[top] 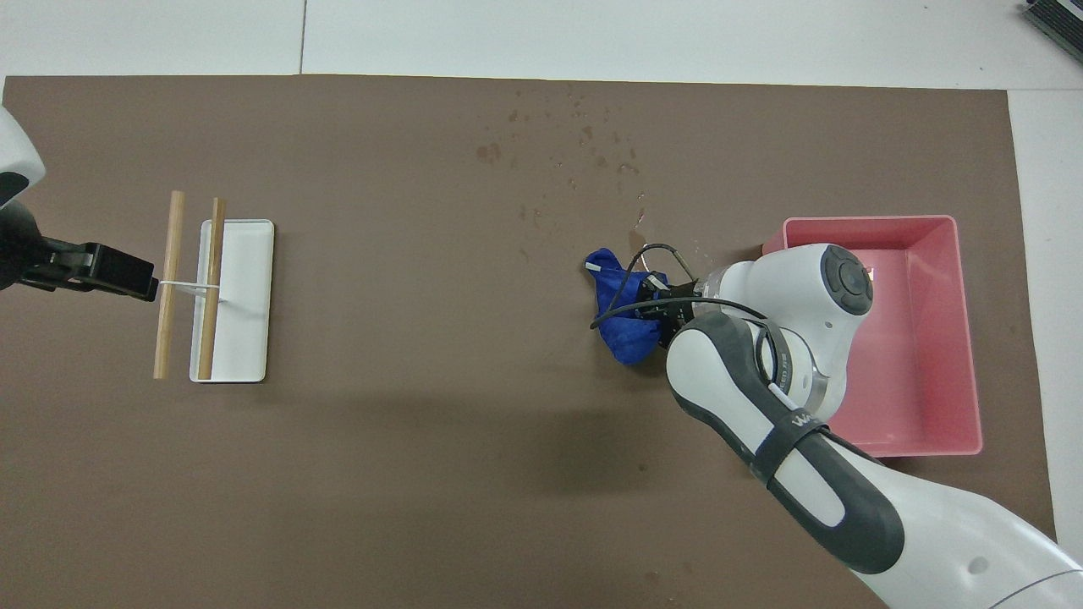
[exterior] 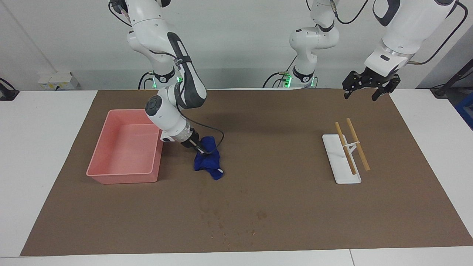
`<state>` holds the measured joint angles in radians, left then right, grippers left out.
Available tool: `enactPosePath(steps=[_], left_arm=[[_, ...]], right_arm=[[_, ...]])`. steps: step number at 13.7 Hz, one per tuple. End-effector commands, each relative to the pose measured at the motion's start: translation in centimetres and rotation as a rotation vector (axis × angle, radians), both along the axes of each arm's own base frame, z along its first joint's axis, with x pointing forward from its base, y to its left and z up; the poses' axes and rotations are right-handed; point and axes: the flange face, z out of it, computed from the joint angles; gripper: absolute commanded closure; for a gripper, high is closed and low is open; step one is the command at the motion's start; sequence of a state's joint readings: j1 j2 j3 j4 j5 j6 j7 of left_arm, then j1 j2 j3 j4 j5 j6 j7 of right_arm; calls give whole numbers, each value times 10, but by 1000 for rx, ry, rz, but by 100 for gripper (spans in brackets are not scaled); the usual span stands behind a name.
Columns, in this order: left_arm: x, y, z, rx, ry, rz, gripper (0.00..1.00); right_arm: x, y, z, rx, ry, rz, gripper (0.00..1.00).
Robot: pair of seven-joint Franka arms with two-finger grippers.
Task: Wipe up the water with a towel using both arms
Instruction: 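Rub the cloth back and forth over the spill with the right gripper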
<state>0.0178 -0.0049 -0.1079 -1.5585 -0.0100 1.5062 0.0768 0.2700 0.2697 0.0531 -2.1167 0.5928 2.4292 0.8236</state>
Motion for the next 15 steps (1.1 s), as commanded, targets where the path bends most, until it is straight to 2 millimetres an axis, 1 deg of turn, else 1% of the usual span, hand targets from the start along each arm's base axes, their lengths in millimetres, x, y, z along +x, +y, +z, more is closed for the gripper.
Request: enactPosePath(steps=[1, 3, 4, 5, 6, 8, 10, 11, 12, 13, 14, 15], left_arm=[[-6, 2, 0, 11, -12, 4, 0], [-5, 3, 0, 13, -13, 8, 0], [-7, 4, -1, 15, -3, 5, 0], [-7, 4, -2, 16, 3, 6, 0], [-6, 5, -1, 15, -3, 8, 0], [-6, 5, -1, 15, -3, 9, 0], [-6, 6, -1, 15, -4, 11, 0], [-6, 6, -1, 15, -3, 11, 0], [-6, 6, -1, 15, -4, 11, 0], [-6, 6, -2, 15, -3, 11, 0], [-6, 6, -1, 15, -3, 11, 0], [-6, 6, 0, 15, -4, 11, 0]], right_arm=[[-7, -8, 26, 3, -26, 22, 100], [8, -5, 49, 16, -76, 19, 100], [19, -3, 62, 25, -111, 12, 100], [32, -1, 77, 35, -149, 7, 100], [46, 0, 86, 43, -183, -3, 100], [74, 3, 112, 55, -288, -27, 100], [103, 11, 130, 65, -400, -54, 100], [119, 14, 134, 70, -441, -61, 100], [133, 14, 141, 76, -479, -70, 100], [148, 12, 143, 82, -499, -79, 100], [158, 11, 135, 77, -505, -77, 100], [170, 5, 128, 62, -514, -76, 100]])
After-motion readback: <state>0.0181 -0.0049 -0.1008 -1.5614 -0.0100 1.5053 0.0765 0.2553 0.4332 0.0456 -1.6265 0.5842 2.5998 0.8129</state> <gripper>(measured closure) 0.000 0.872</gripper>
